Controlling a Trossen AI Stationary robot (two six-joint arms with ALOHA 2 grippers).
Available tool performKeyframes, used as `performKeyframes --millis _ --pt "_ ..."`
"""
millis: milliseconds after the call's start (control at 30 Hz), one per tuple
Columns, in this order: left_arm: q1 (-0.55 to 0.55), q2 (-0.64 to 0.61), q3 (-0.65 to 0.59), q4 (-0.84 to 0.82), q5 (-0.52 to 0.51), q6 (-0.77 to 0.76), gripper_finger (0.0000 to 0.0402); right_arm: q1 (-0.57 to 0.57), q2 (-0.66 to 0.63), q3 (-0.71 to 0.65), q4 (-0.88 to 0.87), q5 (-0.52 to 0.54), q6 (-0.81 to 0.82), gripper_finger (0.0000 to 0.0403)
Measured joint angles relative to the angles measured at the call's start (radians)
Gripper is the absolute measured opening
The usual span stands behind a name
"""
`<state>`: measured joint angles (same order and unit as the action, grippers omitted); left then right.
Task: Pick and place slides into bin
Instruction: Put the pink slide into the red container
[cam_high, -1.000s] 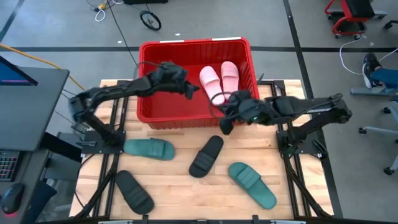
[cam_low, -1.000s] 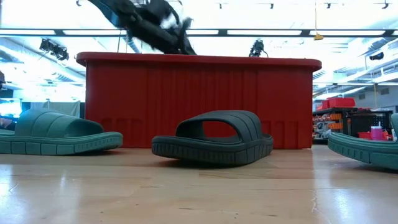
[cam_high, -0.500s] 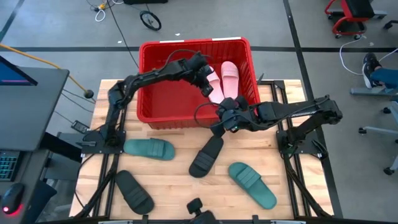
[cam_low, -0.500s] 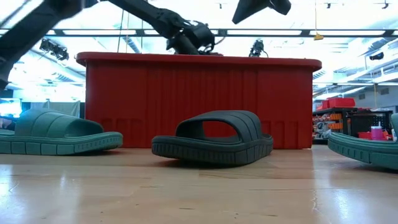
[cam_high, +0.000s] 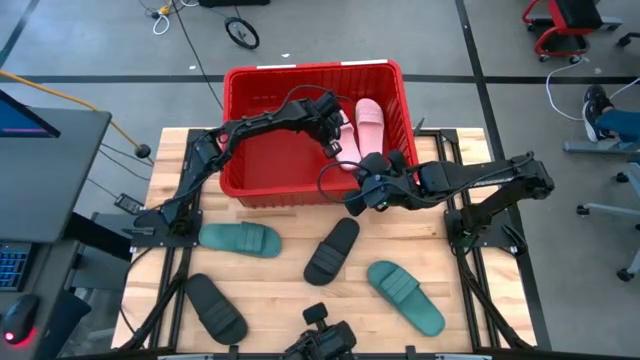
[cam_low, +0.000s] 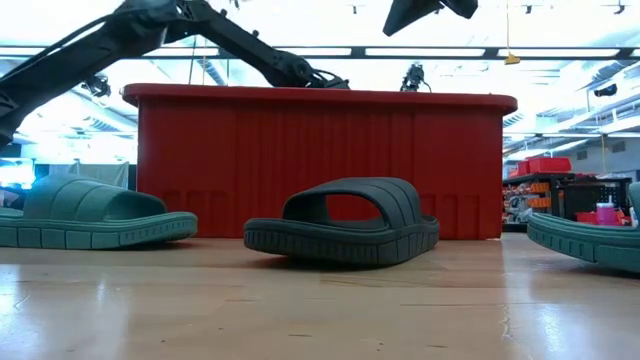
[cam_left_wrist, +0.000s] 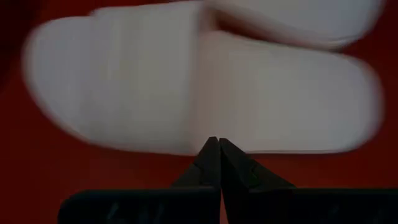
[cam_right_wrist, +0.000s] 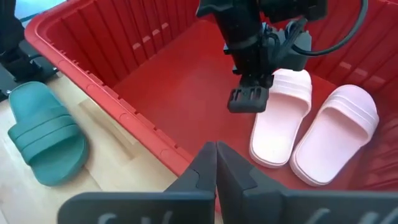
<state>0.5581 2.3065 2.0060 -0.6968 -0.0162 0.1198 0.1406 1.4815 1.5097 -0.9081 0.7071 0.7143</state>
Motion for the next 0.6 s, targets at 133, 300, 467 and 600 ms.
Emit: performKeyframes --millis 133,300,467,600 --pt "0.026 0.002 0.000 0.020 -0.046 0.008 0.0001 0.000 0.000 0.000 -0.004 0.001 0.001 0.0005" --pt "0.080 0.002 0.000 0.079 -0.042 -0.003 0.0000 0.000 0.000 0.000 -0.005 0.000 0.000 0.0007" --pt "0.120 0.002 0.000 0.109 0.025 -0.054 0.0000 0.000 0.000 0.000 -0.005 0.000 0.000 0.0004" --pt "0.112 0.002 0.000 0.066 0.063 -0.108 0.0000 -0.001 0.000 0.000 -0.014 0.008 -0.001 0.0007"
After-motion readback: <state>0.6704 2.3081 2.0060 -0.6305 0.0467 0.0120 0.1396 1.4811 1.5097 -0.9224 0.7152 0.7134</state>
